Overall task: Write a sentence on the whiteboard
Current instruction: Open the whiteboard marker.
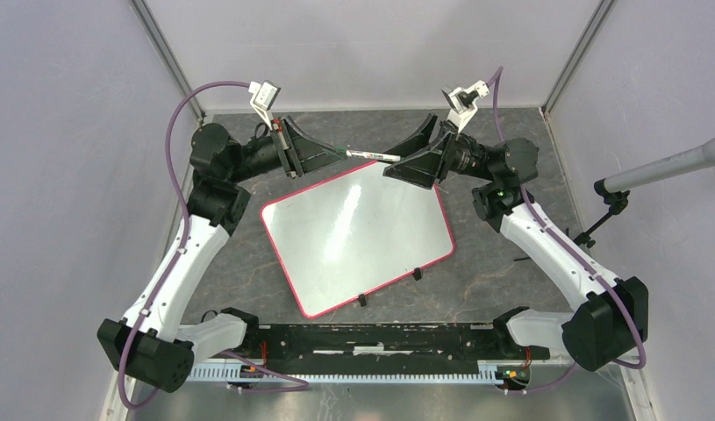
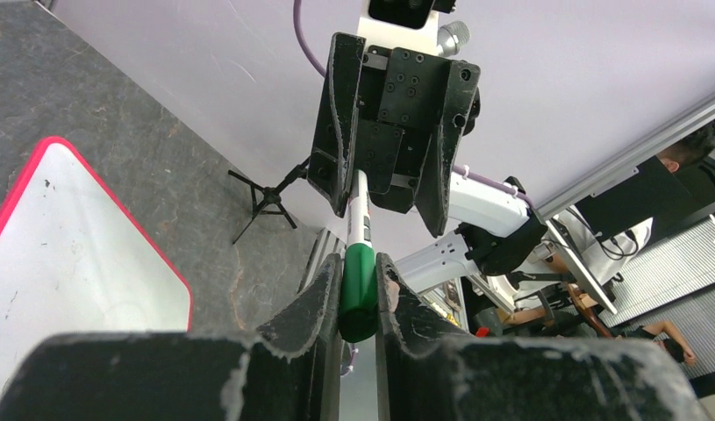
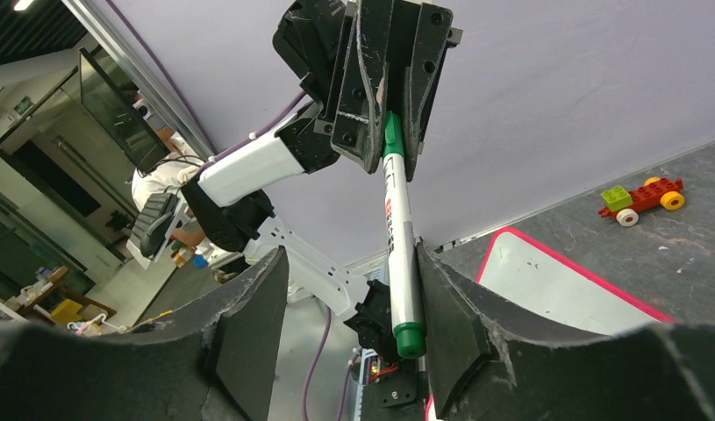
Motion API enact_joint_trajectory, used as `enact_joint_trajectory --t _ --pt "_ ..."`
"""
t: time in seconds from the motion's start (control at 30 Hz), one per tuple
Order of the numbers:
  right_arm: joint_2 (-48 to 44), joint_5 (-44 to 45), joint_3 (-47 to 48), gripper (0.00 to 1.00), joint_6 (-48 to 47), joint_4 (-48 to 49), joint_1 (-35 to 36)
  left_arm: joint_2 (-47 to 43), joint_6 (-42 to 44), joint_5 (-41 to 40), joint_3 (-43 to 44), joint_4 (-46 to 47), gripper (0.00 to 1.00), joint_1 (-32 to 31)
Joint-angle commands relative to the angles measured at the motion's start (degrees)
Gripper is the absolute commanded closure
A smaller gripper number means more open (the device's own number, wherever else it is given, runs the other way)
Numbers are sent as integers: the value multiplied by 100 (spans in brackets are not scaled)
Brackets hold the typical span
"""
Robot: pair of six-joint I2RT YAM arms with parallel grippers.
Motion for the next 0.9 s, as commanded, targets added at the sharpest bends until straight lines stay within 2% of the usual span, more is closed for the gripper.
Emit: enact_joint_trajectory --t 0.0,0.27,0.63,0.87 --pt "55 79 269 42 -61 -57 111 119 -143 -203 26 226 98 3" --pt "249 211 450 49 -118 -168 221 181 2 -360 -49 100 97 -114" --pt "386 301 626 52 -286 -360 234 260 314 -308 -4 -104 97 -340" --pt "372 334 636 68 -597 -741 305 314 474 -318 83 -238 97 -435"
